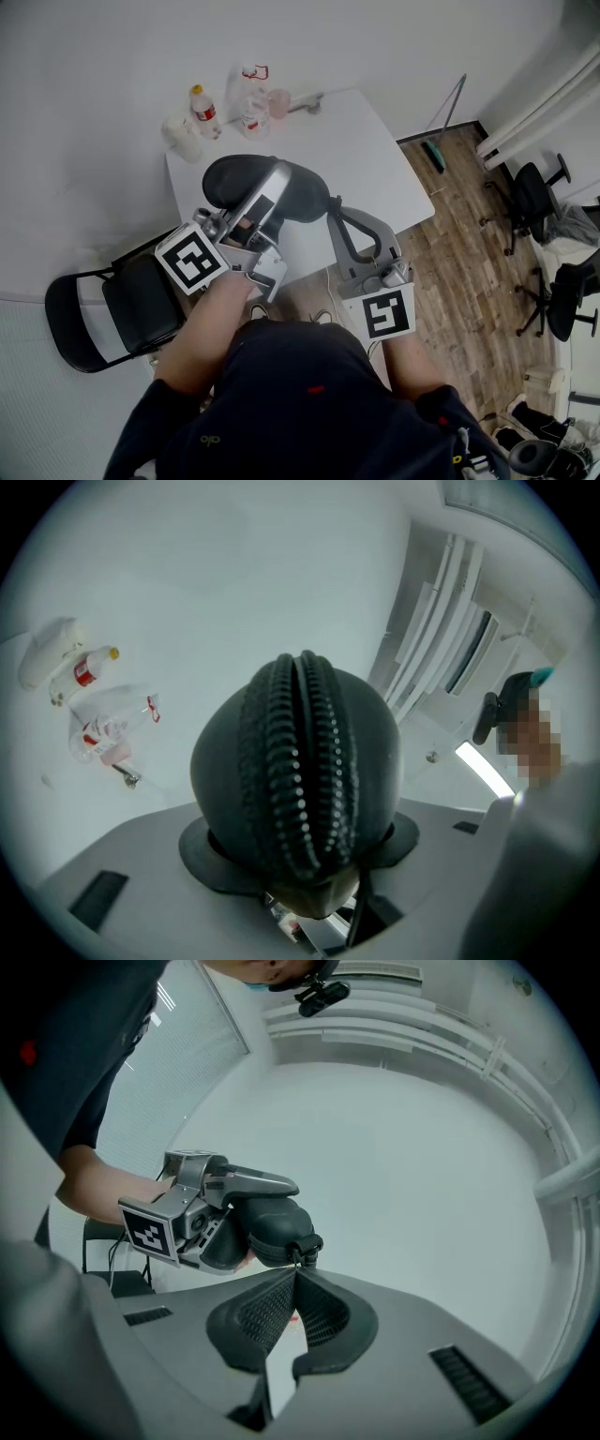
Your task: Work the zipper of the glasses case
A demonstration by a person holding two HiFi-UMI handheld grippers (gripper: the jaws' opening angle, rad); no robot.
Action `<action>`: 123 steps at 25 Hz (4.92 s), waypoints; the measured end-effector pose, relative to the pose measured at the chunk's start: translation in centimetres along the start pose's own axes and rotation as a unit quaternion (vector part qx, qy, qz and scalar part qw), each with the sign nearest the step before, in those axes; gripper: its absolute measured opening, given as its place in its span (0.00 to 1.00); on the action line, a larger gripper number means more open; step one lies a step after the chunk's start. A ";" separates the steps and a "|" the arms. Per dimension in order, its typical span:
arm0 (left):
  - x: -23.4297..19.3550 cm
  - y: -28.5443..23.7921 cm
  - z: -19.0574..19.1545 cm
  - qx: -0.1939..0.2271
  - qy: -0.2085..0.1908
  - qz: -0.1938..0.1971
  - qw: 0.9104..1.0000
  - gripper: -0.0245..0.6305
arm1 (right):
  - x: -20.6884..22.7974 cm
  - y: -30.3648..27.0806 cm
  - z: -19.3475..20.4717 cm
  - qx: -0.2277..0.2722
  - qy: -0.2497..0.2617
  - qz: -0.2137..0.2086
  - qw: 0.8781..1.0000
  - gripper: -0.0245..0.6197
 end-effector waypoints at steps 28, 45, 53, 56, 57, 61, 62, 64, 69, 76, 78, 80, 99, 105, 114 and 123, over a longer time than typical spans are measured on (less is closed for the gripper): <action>3.7 1.9 -1.6 -0.017 -0.098 0.273 0.957 0.43 | 0.4 2.4 -5.4 0.097 0.092 -0.018 0.991 0.07; 4.2 2.3 2.0 -0.267 -0.245 0.251 0.898 0.43 | -0.9 2.2 -3.7 0.042 0.183 -0.116 0.975 0.07; 4.0 2.1 4.0 -0.335 -0.286 0.226 0.869 0.44 | -1.1 2.0 -3.7 0.034 0.195 -0.123 0.973 0.07; 4.0 2.0 4.7 -0.357 -0.303 0.219 0.856 0.44 | -1.2 2.0 -3.8 0.037 0.192 -0.124 0.973 0.07; 4.0 2.0 4.9 -0.363 -0.306 0.217 0.853 0.44 | -1.2 1.9 -3.8 0.038 0.192 -0.125 0.973 0.07; 3.6 2.0 5.7 -0.393 -0.326 0.206 0.835 0.44 | -1.2 1.9 -3.8 0.034 0.193 -0.128 0.972 0.07; 3.5 1.9 5.9 -0.399 -0.331 0.204 0.831 0.44 | -1.2 1.9 -3.8 0.034 0.193 -0.128 0.972 0.07; 3.3 1.9 6.3 -0.413 -0.340 0.201 0.821 0.44 | -1.1 1.9 -3.8 0.030 0.196 -0.128 0.972 0.07; 2.8 1.8 7.3 -0.442 -0.366 0.188 0.797 0.44 | -1.1 1.9 -3.7 0.025 0.201 -0.131 0.971 0.07; 1.9 1.6 8.4 -0.489 -0.410 0.164 0.752 0.44 | -1.2 1.9 -3.4 0.012 0.214 -0.143 0.966 0.07; 1.5 1.7 8.6 -0.499 -0.416 0.157 0.744 0.44 | -1.4 1.7 -3.3 0.009 0.216 -0.146 0.966 0.07; 1.1 1.9 8.8 -0.508 -0.426 0.147 0.734 0.44 | -1.6 1.6 -3.0 0.003 0.217 -0.150 0.965 0.07; 3.1 1.0 6.4 -0.301 -0.737 0.066 0.602 0.44 | 1.5 1.6 0.0 0.108 -0.428 -0.272 0.855 0.24; 3.1 0.9 6.8 -0.320 -0.755 0.063 0.569 0.44 | 0.7 1.3 0.9 0.086 -0.537 -0.314 0.778 0.24; 2.4 1.1 7.6 -0.338 -0.783 0.056 0.519 0.44 | 0.4 0.8 2.6 0.113 -0.647 -0.324 0.681 0.11; 0.8 0.5 7.8 -0.378 -0.769 0.007 0.515 0.44 | 1.3 1.3 -0.3 0.030 -0.412 -0.244 0.877 0.07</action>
Point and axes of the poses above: the fingertips, and each gripper's own axes: y backward along the fingers, x to its right, z out of its underside, the point moved 9 cm from there along y, backward along the fingers, and after that the axes turned 2 degrees about x, right-handed, at the moved point
